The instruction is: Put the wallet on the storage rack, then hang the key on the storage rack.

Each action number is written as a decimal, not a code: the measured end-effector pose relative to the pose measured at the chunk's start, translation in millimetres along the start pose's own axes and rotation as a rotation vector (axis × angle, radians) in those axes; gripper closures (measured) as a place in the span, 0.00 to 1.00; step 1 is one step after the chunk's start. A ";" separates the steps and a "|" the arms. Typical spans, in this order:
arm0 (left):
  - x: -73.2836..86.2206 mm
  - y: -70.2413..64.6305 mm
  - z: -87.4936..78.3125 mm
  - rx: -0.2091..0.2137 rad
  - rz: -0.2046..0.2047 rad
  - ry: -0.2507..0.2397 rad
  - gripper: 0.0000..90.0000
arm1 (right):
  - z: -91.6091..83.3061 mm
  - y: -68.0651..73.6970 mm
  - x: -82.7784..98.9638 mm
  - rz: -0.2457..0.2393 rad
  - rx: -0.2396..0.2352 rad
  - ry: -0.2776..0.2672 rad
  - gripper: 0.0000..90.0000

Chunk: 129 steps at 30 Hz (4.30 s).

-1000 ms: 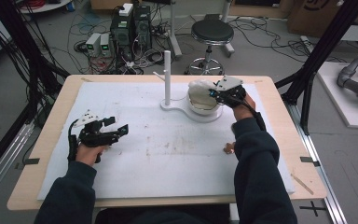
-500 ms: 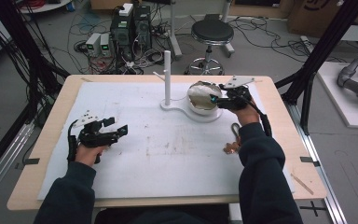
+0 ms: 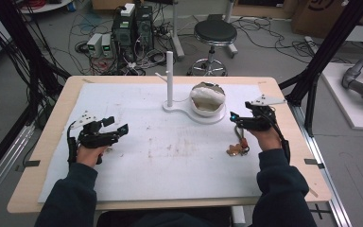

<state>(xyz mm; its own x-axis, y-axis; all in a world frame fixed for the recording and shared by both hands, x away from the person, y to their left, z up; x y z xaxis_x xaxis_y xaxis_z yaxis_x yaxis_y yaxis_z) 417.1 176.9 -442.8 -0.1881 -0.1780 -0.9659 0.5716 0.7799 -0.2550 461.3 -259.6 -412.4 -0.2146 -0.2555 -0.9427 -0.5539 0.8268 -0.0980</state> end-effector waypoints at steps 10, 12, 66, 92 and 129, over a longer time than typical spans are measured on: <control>2.0 0.5 1.1 -0.008 0.005 0.013 0.23 | -18.0 3.7 37.4 0.029 0.014 0.073 0.25; 2.4 0.4 1.5 -0.009 0.006 0.015 0.23 | -19.0 2.8 37.9 0.028 0.014 0.070 0.24; 9.6 0.3 -0.4 -0.021 0.020 0.075 0.26 | -18.0 7.0 105.8 0.112 0.034 0.392 0.81; 1.5 7.0 -4.1 -0.050 0.028 0.026 0.25 | -13.5 51.0 5.8 0.184 -0.176 -0.081 0.85; -1.7 11.8 -8.9 -0.049 0.035 0.011 0.25 | 131.8 137.0 -106.8 -0.020 -0.126 -0.063 0.85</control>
<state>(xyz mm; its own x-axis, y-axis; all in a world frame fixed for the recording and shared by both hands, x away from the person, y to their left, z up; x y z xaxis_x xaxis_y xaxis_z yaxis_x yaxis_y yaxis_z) 417.1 191.8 -443.8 -0.1774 -0.1437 -0.9736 0.5378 0.8143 -0.2182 514.3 -53.0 -367.2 -0.1538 -0.2357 -0.9596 -0.6547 0.7517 -0.0797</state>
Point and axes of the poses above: each handheld gripper's, and its own axes: z roughly forward along the jaws, x roughly out of its underside, y roughly to its left, the point moved 9 cm from there along z, roughly forward along the jaws, and after that the axes turned 13 degrees about -y, right-handed, at the moved point
